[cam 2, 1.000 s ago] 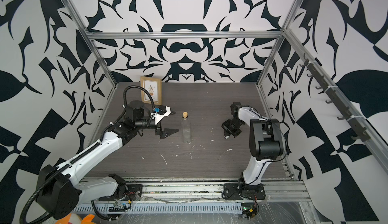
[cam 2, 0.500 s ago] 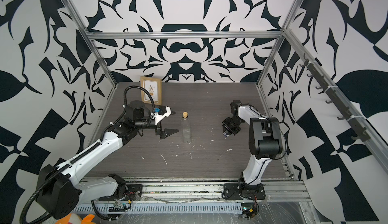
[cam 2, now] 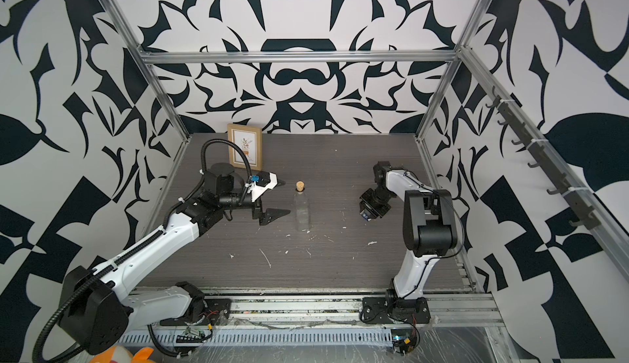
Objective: Remove the label from the bottle
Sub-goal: Place the label at the center of the board.
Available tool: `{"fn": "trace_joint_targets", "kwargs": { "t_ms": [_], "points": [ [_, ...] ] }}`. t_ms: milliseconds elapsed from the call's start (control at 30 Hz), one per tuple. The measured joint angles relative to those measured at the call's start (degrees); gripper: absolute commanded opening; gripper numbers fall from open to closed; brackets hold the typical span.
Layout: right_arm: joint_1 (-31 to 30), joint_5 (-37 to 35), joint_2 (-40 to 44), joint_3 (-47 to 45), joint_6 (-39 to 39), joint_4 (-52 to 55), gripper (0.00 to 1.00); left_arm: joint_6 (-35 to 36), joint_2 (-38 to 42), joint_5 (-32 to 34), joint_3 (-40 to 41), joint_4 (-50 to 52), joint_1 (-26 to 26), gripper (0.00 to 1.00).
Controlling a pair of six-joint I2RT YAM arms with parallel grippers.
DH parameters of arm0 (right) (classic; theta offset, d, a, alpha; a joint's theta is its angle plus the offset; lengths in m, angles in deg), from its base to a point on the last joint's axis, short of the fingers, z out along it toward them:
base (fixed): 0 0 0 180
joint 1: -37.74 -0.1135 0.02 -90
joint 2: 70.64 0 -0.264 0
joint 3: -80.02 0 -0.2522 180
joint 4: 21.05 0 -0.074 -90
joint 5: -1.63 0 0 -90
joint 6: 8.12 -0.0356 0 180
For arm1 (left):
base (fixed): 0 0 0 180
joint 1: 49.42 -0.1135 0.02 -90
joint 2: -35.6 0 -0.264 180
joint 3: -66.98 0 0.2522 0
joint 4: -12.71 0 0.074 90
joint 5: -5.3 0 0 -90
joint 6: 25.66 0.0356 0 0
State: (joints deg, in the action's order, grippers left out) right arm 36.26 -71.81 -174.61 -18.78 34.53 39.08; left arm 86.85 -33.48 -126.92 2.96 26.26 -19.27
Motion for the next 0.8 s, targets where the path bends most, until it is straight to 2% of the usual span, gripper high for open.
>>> {"fn": "trace_joint_targets", "kwargs": {
  "t_ms": [467, 800],
  "points": [
    [-0.8, 0.2, -2.9, 1.9, 1.5, -1.2, 0.38, 0.0, -0.9, 0.0, -0.3, 0.0, 0.3, 1.0],
    [-10.2, -3.7, -8.2, 14.4, 7.2, 1.0, 0.38, 0.0, -1.5, 0.0, -1.0, 0.2, 0.4, 0.99]
  ]
}}
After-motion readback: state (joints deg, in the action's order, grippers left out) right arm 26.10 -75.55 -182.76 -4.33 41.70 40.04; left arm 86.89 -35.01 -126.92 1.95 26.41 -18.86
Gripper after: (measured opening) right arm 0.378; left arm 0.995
